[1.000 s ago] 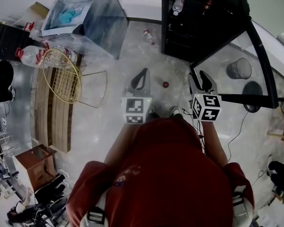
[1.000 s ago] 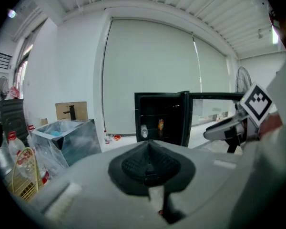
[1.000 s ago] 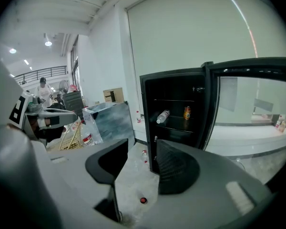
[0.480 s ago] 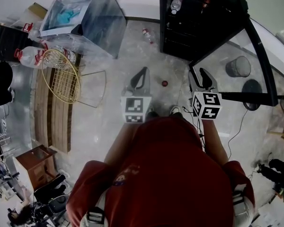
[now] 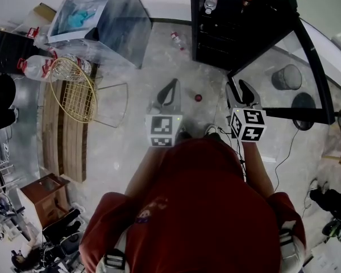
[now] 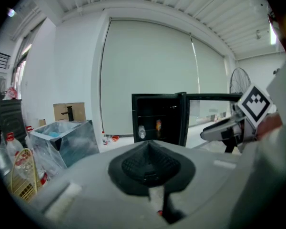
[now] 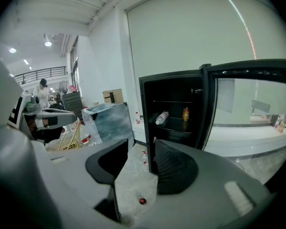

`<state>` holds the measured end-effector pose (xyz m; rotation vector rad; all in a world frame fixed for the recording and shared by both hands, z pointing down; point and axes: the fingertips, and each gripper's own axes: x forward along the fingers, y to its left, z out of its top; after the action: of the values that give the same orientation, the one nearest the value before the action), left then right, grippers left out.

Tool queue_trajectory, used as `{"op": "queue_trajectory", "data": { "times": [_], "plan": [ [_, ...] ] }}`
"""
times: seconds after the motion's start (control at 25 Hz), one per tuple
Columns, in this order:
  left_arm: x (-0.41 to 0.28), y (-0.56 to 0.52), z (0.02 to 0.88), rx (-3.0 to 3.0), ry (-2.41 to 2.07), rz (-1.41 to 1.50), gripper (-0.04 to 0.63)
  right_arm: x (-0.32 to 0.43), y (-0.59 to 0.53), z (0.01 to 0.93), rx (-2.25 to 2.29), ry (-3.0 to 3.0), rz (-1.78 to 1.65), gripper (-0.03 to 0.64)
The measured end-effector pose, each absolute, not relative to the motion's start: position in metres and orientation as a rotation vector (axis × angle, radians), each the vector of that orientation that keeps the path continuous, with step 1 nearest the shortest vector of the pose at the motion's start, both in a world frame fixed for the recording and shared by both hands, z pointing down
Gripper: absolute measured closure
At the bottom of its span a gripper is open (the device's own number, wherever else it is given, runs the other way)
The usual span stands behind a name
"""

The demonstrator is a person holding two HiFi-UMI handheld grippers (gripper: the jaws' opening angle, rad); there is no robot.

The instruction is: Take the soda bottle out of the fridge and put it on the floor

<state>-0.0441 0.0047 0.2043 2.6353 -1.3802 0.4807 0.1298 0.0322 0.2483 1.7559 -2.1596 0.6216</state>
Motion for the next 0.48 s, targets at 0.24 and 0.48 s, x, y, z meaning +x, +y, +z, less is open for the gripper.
{"op": "queue_trajectory", "data": {
  "times": [0.24,0.48],
  "plan": [
    [-0.0420,0.0081,0.2024,2.636,-1.377,0.481,0.595,0.1282,0.0348,0.2484,1.735,-2.167,0.585,0.448],
    [-0.0371,0.0133,0.2021,2.647,-1.366,0.483,0.595,0.1225,0.0391,0.2460,1.705,-2.197,0.541,0.476]
  ]
}}
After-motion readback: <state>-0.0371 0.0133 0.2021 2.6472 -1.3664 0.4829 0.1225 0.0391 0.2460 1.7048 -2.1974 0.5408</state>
